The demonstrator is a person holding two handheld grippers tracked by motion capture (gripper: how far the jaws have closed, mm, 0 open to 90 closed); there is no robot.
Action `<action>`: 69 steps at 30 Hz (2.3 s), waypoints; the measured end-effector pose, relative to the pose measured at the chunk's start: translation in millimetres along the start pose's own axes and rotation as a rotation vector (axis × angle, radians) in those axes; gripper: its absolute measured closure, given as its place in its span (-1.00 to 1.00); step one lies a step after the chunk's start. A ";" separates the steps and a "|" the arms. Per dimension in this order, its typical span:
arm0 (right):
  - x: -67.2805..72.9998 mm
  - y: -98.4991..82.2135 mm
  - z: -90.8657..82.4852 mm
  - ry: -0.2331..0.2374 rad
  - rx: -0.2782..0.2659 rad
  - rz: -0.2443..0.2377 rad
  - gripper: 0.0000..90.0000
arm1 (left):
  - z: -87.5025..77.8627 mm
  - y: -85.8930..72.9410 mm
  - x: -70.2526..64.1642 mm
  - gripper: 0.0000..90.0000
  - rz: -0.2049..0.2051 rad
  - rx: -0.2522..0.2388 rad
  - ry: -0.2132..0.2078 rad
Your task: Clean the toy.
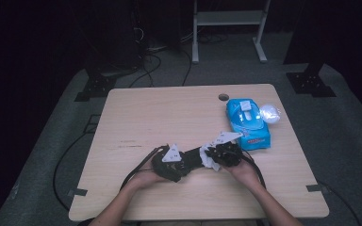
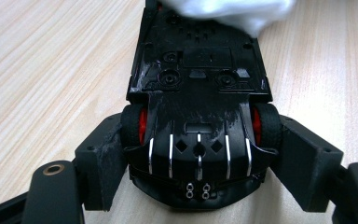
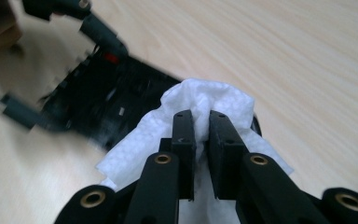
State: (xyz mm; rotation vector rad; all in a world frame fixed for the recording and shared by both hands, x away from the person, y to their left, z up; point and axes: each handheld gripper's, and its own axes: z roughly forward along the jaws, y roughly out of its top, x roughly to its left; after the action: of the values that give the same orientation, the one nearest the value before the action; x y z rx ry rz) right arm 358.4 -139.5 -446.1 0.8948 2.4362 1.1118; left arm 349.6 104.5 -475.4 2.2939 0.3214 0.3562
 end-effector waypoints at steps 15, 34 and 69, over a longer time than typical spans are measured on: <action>-28.9 -6.8 -1.4 -0.049 -0.013 0.114 0.80 | 0.0 -0.4 0.4 -0.46 0.014 0.015 0.007; -16.5 -21.3 -19.8 -0.020 0.002 0.065 0.80 | 0.4 -1.6 -0.2 -0.46 0.004 0.016 0.005; -30.3 -4.3 -1.2 -0.032 -0.018 0.133 0.80 | 0.9 -0.3 -0.1 -0.46 0.027 0.023 0.001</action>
State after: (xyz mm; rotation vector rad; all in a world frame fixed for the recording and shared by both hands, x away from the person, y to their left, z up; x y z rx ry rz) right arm 378.9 -162.2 -447.8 1.0743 2.3670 1.1532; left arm 349.8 104.1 -476.2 2.3221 0.2969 0.3687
